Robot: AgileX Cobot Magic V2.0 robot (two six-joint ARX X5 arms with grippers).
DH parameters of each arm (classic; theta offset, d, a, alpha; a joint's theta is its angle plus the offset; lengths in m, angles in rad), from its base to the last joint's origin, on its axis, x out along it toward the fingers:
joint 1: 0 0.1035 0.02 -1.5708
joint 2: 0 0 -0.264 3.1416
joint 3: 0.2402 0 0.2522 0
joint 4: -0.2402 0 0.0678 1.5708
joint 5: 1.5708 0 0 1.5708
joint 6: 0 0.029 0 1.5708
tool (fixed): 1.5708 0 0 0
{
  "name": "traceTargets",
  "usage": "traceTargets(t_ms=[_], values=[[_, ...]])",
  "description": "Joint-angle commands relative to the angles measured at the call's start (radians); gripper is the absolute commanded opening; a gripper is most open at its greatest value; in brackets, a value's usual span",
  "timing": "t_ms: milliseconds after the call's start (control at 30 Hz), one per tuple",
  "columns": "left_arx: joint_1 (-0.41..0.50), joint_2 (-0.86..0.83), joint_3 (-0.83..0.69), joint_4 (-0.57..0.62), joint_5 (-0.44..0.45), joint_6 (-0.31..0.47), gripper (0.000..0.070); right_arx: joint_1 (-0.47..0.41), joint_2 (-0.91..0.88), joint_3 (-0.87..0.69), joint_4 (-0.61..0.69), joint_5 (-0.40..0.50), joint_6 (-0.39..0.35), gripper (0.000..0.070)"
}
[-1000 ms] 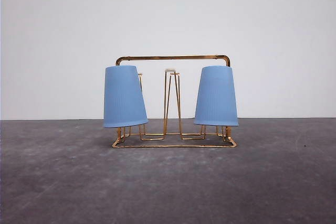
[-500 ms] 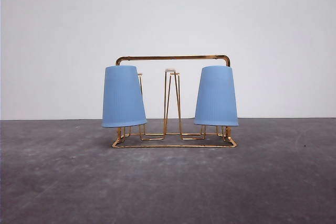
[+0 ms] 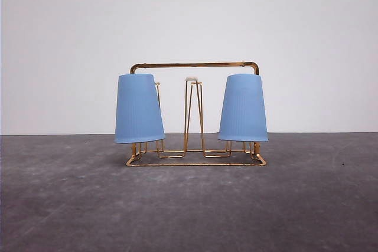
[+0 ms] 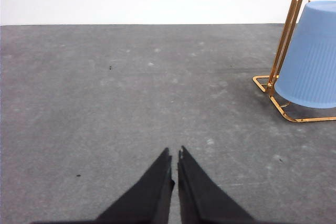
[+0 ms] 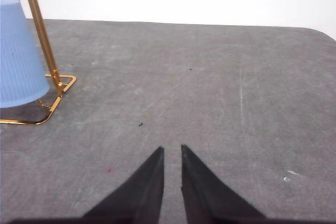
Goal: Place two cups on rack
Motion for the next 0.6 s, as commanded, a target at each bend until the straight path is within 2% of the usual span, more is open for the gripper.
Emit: traceTargets(t_ms=[0, 567], values=[[0.001, 0.0, -0.014, -0.003, 0.002, 0.0, 0.0, 0.002, 0.0, -0.003, 0.011, 0.001, 0.01, 0.0059], [0.001, 0.0, -0.014, -0.003, 0.002, 0.0, 0.0, 0.002, 0.0, -0.003, 0.011, 0.001, 0.01, 0.0059]])
